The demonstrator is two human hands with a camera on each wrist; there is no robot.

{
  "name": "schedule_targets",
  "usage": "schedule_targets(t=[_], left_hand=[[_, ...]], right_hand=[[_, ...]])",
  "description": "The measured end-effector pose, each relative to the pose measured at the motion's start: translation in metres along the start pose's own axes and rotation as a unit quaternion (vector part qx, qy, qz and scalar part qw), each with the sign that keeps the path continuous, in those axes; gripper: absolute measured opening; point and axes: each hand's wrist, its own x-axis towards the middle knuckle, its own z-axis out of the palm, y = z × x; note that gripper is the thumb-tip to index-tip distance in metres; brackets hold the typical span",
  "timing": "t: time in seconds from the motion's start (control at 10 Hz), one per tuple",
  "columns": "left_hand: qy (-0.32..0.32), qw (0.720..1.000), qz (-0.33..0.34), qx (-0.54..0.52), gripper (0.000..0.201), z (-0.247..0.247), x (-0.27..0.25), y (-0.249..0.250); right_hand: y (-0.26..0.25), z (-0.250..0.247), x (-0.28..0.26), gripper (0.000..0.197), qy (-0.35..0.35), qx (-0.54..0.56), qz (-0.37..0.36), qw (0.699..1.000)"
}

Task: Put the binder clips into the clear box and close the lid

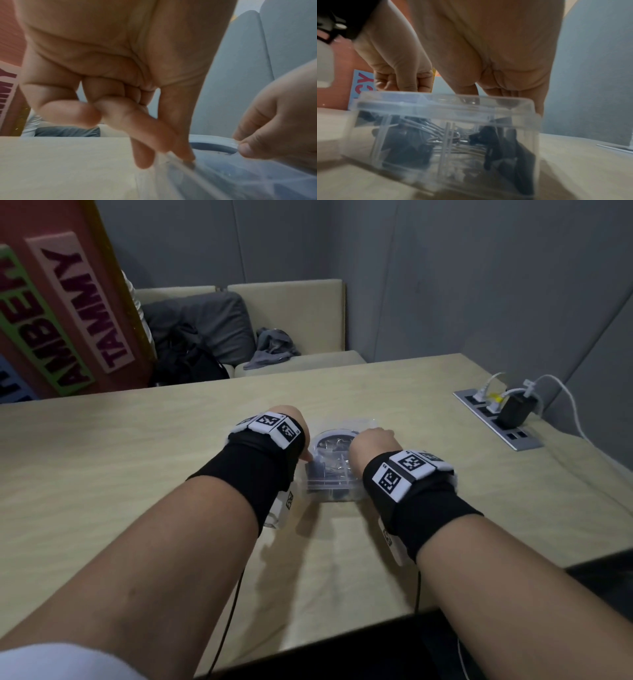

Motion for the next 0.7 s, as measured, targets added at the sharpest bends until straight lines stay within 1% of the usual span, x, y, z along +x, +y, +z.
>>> schedule_targets(t=[0.1,0.2,0.3,0.4,0.5,0.6,0.7], left_hand=[[0.052,0.999,0.009,-0.003,0.049,0.0,-0.006,-0.007],[0.047,0.999,0.003,-0.001,0.053,-0.002,-0.017,-0.007],[0.044,0.999,0.003,-0.011,0.052,-0.005,-0.015,-0.006],[0.027,0.999,0.016,-0.011,0.046,-0.01,-0.015,-0.002],[-0.01,1.0,0.007,-0.016,0.043,-0.016,-0.012,-0.001],[-0.032,0.999,0.012,-0.018,0.046,-0.029,-0.015,0.0],[-0.041,0.998,0.024,0.028,0.051,-0.032,-0.025,-0.001]], right_hand=[[-0.005,-0.002,0.003,0.052,-0.007,0.017,0.025,1.0],[-0.004,-0.007,0.004,0.054,-0.002,0.028,0.028,0.999],[-0.002,-0.01,0.011,0.052,0.003,0.018,0.001,1.0],[0.0,-0.016,0.014,0.051,-0.004,0.016,-0.016,1.0],[0.006,-0.019,0.019,0.043,-0.015,0.05,-0.018,0.998],[0.012,-0.032,0.018,0.052,-0.041,0.049,-0.022,0.998],[0.026,-0.064,0.014,0.071,-0.036,0.06,-0.041,0.997]])
